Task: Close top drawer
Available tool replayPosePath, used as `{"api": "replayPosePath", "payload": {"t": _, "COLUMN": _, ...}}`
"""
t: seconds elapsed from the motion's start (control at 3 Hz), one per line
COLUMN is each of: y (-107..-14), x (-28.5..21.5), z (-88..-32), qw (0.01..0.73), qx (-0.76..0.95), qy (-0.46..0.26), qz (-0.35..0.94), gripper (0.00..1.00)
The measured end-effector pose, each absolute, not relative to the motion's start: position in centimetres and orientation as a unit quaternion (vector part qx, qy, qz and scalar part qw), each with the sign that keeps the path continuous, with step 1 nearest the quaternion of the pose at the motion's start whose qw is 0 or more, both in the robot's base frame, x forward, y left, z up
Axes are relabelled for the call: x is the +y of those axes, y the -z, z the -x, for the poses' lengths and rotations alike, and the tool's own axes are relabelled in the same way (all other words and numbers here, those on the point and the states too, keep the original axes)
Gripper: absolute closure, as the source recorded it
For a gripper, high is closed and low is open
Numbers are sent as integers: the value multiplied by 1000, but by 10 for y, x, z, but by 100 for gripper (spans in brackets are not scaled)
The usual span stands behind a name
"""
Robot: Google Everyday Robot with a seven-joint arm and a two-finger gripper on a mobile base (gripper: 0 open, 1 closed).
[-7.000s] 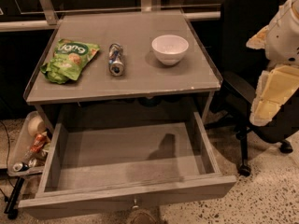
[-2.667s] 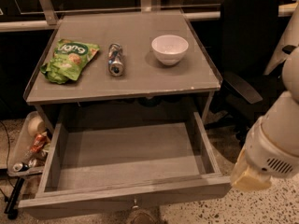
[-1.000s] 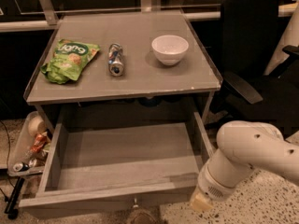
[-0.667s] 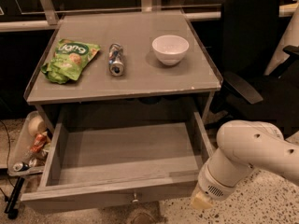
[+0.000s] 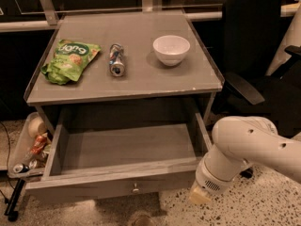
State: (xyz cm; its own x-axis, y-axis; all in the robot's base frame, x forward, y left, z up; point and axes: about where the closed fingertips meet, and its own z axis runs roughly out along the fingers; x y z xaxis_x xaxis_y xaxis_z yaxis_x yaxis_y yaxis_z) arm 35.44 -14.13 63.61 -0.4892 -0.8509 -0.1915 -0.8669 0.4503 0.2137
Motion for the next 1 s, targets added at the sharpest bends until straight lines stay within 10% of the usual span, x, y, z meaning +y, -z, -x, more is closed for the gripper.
{"api": "replayPosePath", "payload": {"t": 1.0, "y": -647, "x": -111, "z": -427, "qw": 54, "qx": 840, "qy": -109, "qz": 529, "gripper": 100}}
